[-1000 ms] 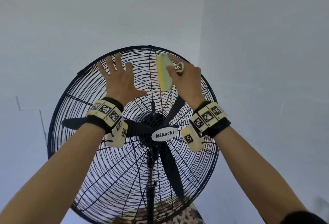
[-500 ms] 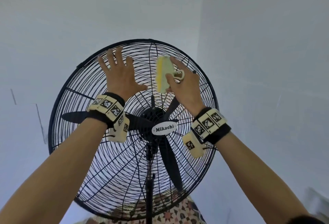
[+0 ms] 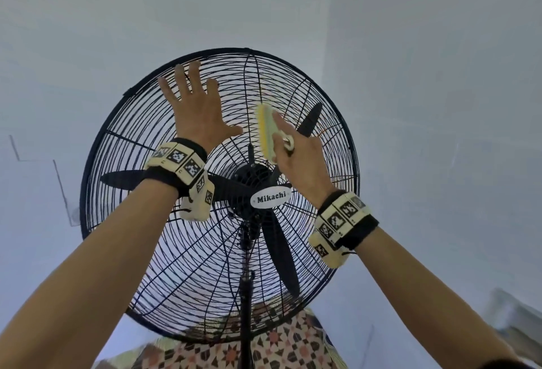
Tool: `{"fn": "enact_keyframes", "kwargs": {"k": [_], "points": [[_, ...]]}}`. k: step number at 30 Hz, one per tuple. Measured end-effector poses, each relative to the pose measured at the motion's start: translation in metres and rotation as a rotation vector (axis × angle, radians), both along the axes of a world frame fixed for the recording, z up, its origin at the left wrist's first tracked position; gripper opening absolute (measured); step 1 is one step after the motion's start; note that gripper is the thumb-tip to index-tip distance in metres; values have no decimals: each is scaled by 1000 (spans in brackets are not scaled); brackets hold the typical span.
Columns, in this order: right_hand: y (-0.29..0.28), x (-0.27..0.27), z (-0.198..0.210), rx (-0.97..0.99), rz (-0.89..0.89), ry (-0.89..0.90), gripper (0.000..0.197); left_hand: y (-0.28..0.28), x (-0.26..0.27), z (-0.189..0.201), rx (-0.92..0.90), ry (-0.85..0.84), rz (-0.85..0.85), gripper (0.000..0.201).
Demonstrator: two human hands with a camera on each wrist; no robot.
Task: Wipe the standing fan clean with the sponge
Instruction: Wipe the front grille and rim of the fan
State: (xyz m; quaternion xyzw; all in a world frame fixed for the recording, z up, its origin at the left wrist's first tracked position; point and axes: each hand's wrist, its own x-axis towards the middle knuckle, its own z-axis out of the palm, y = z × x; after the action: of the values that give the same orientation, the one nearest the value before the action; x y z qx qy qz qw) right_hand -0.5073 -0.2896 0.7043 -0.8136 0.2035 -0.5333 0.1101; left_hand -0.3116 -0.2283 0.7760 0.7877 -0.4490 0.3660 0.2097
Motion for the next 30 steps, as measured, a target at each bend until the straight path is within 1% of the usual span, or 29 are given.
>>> {"fn": "enact_keyframes", "kwargs": {"k": [2, 4, 6, 8, 9, 11, 14, 15, 16, 17, 19, 20, 21, 23, 26, 27, 28, 30], "points": [[4, -8, -10, 48, 17, 91, 44, 1, 2, 0, 1, 4, 2, 119], [9, -15, -9, 111, 47, 128, 40, 1, 2, -1, -12, 8, -13, 119], [11, -16, -2, 98, 25, 41, 42, 0, 0, -2, -24, 5, -30, 118], [10, -12, 0, 32, 3, -67, 48, 1, -2, -2, -20, 6, -31, 118], [8, -9, -3, 19, -1, -70, 48, 2, -1, -3, -23, 6, -32, 117], [7, -8, -17, 43, -15, 27, 47, 3, 1, -3, -26, 8, -39, 116], [13, -18, -25, 107, -57, 257, 44, 5, 5, -3, -20, 12, -45, 117], [16, -22, -24, 123, -57, 275, 43, 5, 6, -3, -15, 10, -49, 117], [19, -23, -22, 129, -48, 242, 41, 5, 5, -3, -15, 7, -55, 117], [22, -24, -19, 131, -27, 169, 41, 4, 5, -4, -20, 3, -61, 117], [22, -19, -17, 128, -23, 10, 45, 4, 3, -5, -34, -3, -69, 117], [22, -14, -20, 128, -35, -23, 47, 4, 2, -6, -38, -5, -72, 116], [21, -10, -25, 117, -45, -14, 48, 3, 2, -6, -40, -5, -75, 116], [19, -7, -38, 99, -75, 75, 46, 3, 5, -6, -27, 1, -75, 116], [28, -17, -40, 194, -76, 198, 43, 2, 8, -6, -26, 8, -79, 117], [30, -20, -38, 196, -81, 200, 42, 1, 8, -7, -27, 6, -81, 117], [33, -21, -35, 181, -88, 165, 41, 1, 8, -7, -28, 1, -83, 117], [33, -19, -31, 139, -76, 15, 42, 1, 6, -7, -41, -9, -94, 116]]}}
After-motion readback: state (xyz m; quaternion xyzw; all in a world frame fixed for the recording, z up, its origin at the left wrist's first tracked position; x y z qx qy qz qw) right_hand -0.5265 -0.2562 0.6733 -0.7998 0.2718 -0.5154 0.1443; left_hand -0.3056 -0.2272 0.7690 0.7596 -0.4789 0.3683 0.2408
